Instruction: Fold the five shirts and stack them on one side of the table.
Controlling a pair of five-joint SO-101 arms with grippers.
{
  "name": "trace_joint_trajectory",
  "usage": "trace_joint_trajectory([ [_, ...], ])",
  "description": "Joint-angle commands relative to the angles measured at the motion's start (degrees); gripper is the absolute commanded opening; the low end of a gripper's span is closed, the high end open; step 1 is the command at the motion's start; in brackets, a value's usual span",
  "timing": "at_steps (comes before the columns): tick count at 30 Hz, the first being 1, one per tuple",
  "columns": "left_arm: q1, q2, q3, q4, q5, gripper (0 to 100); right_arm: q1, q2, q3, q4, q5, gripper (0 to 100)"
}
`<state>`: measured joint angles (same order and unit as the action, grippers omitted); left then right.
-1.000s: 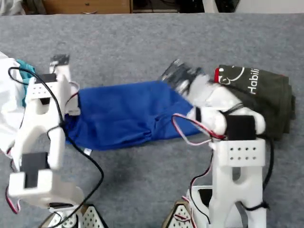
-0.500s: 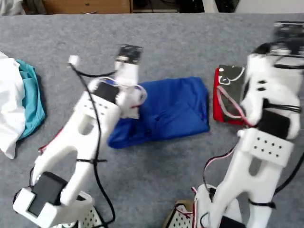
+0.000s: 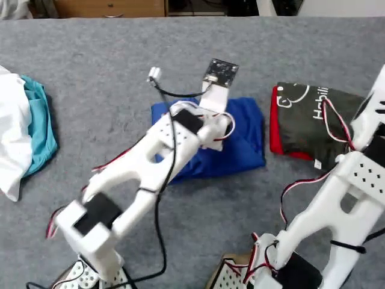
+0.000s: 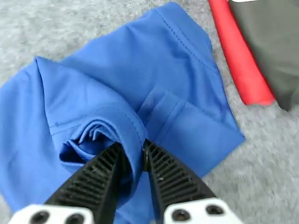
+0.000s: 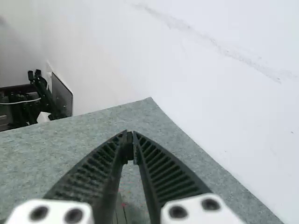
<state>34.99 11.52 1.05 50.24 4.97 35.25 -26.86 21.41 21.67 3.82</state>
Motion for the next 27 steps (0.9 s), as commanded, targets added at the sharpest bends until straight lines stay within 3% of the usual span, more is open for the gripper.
trace_joint_trajectory([
  [1, 0.7, 4.1, -11.2, 1.2, 0.9, 2, 1.3, 0.3, -3.3, -1.4, 0.0, 0.2],
  [6, 3.5, 9.6, -20.9, 7.5, 2.8, 2, 0.8, 0.7, -3.3, -1.5, 0.0, 0.2],
  [20, 6.8, 18.4, -27.6, 7.7, 2.8, 2, -0.7, 0.7, -3.0, -1.4, 0.4, 0.2],
  [23, 6.8, 19.5, -29.2, 7.8, 3.9, 10, -2.6, 0.7, -2.9, -1.1, 0.5, 0.2],
  [27, 6.6, 19.6, -29.4, 8.0, 13.6, 22, -4.4, 0.7, -2.1, -1.2, 2.5, 0.2],
])
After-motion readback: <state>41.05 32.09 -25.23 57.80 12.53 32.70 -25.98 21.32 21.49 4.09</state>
